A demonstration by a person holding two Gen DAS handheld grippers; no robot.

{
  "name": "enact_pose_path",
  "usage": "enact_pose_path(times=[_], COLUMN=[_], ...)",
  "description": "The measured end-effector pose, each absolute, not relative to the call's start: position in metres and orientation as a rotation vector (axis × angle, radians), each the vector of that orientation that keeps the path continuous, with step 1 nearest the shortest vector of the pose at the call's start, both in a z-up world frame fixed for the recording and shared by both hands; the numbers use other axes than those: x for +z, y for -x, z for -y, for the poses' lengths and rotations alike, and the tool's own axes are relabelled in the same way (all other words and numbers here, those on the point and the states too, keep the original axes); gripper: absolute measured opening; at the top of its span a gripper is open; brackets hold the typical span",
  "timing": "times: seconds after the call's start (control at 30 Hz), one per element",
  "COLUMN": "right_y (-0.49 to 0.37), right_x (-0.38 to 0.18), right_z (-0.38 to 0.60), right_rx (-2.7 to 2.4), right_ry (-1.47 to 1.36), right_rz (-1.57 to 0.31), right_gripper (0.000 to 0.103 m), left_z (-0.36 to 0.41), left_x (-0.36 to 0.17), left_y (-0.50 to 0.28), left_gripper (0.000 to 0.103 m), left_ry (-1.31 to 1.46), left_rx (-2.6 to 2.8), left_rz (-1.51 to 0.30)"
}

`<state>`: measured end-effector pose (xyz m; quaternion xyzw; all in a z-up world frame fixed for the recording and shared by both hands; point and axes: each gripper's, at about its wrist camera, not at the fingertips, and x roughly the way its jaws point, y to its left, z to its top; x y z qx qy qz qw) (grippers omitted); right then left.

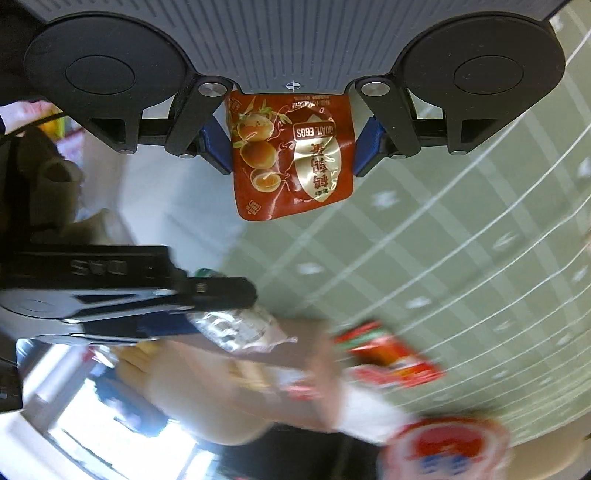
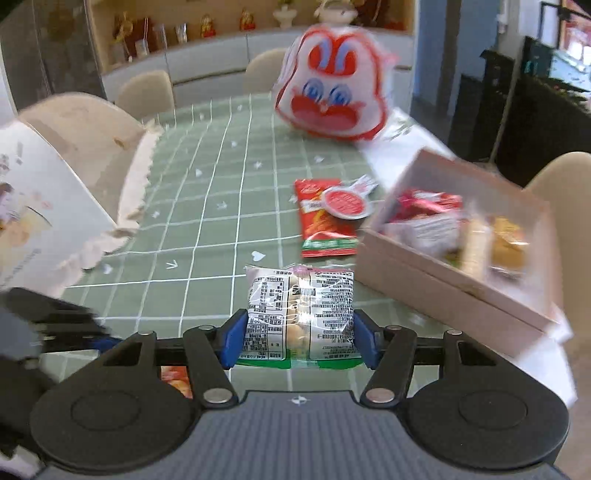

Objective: Organize snacks
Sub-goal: 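Lift and carry the egg packet and cookie packet over the pink box with both tools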

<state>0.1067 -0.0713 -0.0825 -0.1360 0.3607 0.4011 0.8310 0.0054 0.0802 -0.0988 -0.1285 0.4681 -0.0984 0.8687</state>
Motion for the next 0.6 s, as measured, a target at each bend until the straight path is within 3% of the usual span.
enact_pose_path(times=[0.27,0.43,0.6], right_y=[-0.085,-0.084,-0.093], right_x=[-0.021,-0.009,-0.028], right_z=[0.171,0.215,0.233], right_rx=[0.585,0.439,0.371], right_ry=[0.201,0.144,0.113], right_rz=[-0.599,-0.573,-0.639], right_gripper=[0.06,0.06,0.06], left_z=[-0.058,-0.053,-0.046], left_x=[-0.02,0.038,0.02], left_y=[-0.073,-0.146,-0.232], left_gripper=[0.076,0.076,0.077], left_ry=[0.184,0.204,0.333], left_rx=[-0.328,-0.304,-0.302], left_rz=[-0.77,-0.58,-0.619])
